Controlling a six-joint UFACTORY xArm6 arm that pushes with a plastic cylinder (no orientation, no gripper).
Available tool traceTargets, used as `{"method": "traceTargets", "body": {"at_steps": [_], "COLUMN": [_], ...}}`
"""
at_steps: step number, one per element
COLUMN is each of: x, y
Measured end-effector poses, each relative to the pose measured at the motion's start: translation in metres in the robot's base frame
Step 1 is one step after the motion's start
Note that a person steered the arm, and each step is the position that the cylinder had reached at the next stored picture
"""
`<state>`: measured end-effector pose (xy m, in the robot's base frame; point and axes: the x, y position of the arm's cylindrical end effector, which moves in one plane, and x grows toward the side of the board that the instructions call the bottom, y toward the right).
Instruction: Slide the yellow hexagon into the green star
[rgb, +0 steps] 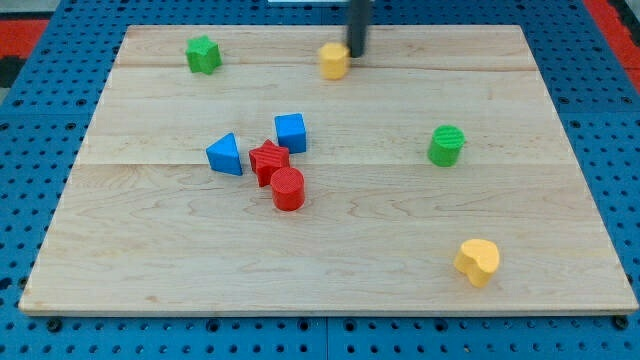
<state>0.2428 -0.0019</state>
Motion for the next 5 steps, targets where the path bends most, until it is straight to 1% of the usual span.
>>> {"method": "traceTargets", "body": {"at_steps": [1,2,3,4,5], "x": [0.009,0.033,0.035,0.037,0.072], "y": [-0.006,0.025,-0.046,-0.069,-0.042]}}
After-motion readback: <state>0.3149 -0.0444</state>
